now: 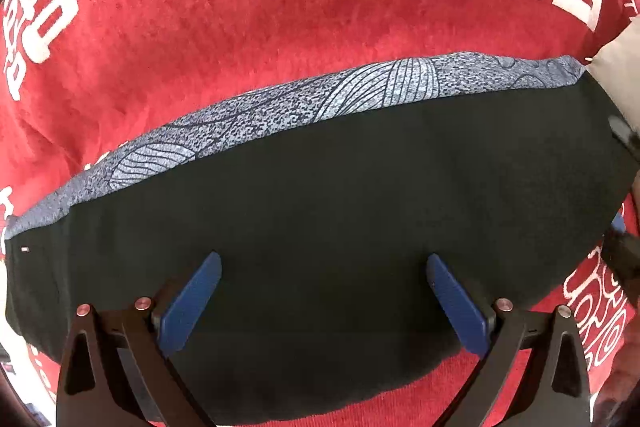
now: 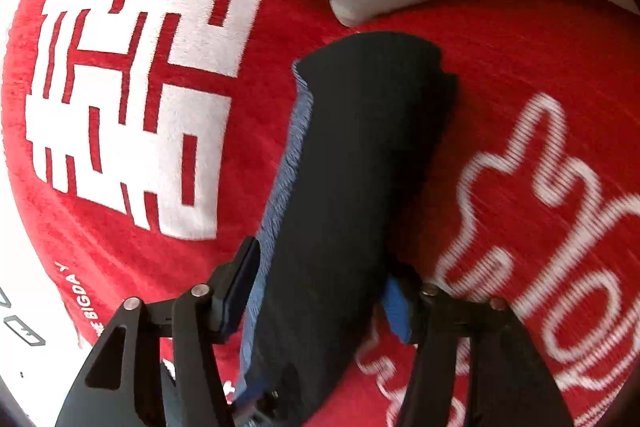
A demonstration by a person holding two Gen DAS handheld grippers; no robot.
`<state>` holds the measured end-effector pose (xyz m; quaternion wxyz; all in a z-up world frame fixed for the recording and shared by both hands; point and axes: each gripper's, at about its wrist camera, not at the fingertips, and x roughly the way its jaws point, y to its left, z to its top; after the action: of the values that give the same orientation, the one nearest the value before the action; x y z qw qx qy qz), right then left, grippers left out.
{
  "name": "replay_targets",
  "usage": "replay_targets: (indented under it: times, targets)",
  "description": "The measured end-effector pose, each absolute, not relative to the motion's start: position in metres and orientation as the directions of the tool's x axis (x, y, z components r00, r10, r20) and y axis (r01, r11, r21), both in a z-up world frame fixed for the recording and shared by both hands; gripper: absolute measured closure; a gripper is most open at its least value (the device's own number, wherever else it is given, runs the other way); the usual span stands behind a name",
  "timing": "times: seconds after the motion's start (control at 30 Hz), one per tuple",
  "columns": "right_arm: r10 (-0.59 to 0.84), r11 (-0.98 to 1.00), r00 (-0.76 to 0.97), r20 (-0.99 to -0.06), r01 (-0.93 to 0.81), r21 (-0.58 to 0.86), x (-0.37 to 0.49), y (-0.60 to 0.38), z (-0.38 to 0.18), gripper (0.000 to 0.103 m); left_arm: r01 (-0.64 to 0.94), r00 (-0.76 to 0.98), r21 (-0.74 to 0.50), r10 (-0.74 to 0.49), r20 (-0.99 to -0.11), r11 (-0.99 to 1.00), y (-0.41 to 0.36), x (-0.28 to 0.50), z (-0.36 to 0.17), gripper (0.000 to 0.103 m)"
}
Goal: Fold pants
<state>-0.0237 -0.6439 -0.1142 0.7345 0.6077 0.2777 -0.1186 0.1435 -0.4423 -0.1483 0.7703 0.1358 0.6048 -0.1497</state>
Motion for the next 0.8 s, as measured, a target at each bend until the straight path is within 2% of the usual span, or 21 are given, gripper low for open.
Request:
replay_targets:
  times: [0.17,0.2,0.23,0.27,0.3,0.37,0.43,0.47,0.5,0.6,0.67,0.8]
  targets:
    - [0.170,0.259,0.809,-0.563,0.514,0.817,-0.009,-0.644,-0.110,0.039,0.388,0.211,0.028,-0.059,-0.976,0.921,-0.447,0.142,-0.142,0.000]
    - [0.179,0.251,0.805,-0.566,0.519,0.817,-0.008,-0.645,-0.110,0.049,0.384,0.216,0.031,-0.057,-0.975,0.923,-0.448,0.143,-0.135,0.000]
    - [0.195,0.238,0.791,-0.580,0.536,0.810,-0.006,-0.647,-0.112,0.078,0.377,0.230,0.021,-0.071,-0.971,0.926,-0.447,0.143,-0.128,0.000]
    - [0.212,0.225,0.772,-0.599,0.558,0.799,-0.006,-0.650,-0.116,0.089,0.371,0.240,-0.003,-0.100,-0.966,0.929,-0.447,0.143,-0.119,0.003]
    - [0.230,0.196,0.768,-0.597,0.564,0.802,-0.007,-0.653,-0.122,0.088,0.367,0.249,-0.025,-0.124,-0.960,0.930,-0.446,0.143,-0.109,0.013]
    - [0.250,0.182,0.774,-0.582,0.553,0.813,-0.009,-0.655,-0.124,0.089,0.365,0.256,-0.051,-0.154,-0.954,0.930,-0.449,0.142,-0.100,0.016]
    - [0.244,0.259,0.766,-0.595,0.540,0.801,-0.004,-0.650,-0.110,0.089,0.370,0.243,-0.069,-0.168,-0.955,0.926,-0.452,0.140,-0.106,0.018]
    - [0.243,0.280,0.768,-0.593,0.529,0.801,-0.003,-0.649,-0.104,0.089,0.372,0.215,-0.079,-0.168,-0.962,0.925,-0.454,0.138,-0.116,0.027]
    - [0.240,0.313,0.768,-0.594,0.517,0.796,0.000,-0.647,-0.095,0.089,0.377,0.189,-0.085,-0.166,-0.968,0.922,-0.453,0.136,-0.129,0.027]
    - [0.212,0.514,0.737,-0.641,0.474,0.715,0.013,-0.627,-0.059,0.090,0.434,0.321,-0.017,-0.172,-0.932,0.901,-0.458,0.114,-0.134,0.026]
    - [0.186,0.643,0.723,-0.665,0.423,0.639,0.021,-0.607,-0.034,0.090,0.408,0.318,-0.063,-0.207,-0.925,0.911,-0.451,0.114,-0.133,0.027]
    - [0.165,0.789,0.709,-0.686,0.322,0.523,0.039,-0.567,0.001,0.090,0.426,0.339,-0.076,-0.237,-0.911,0.902,-0.447,0.108,-0.132,0.027]
